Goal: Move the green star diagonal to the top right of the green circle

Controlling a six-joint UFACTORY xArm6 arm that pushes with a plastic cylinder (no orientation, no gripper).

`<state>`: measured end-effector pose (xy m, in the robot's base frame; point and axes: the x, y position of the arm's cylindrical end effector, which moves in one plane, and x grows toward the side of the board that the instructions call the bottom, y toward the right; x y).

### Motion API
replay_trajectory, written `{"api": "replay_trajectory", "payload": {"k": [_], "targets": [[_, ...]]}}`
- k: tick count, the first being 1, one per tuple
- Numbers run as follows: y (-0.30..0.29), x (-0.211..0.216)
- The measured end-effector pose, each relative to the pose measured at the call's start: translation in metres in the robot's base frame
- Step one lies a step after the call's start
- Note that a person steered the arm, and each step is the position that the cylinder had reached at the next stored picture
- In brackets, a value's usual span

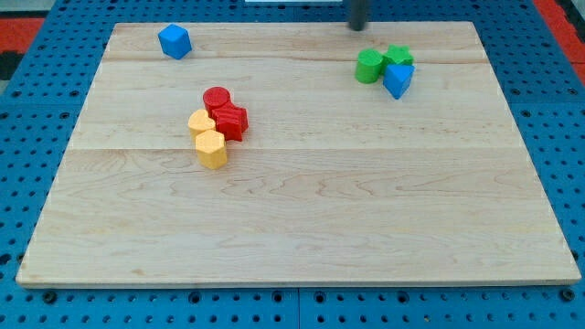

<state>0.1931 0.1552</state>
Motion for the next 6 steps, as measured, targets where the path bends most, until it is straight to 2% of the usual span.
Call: {"api": "replay_trajectory", "payload": {"k": [1, 2, 3, 5, 6], "targets": [[0.083, 0.030], [0.106, 0.073], [0.083, 0.106], [-0.019, 0.104], [-0.058, 0.084]]}}
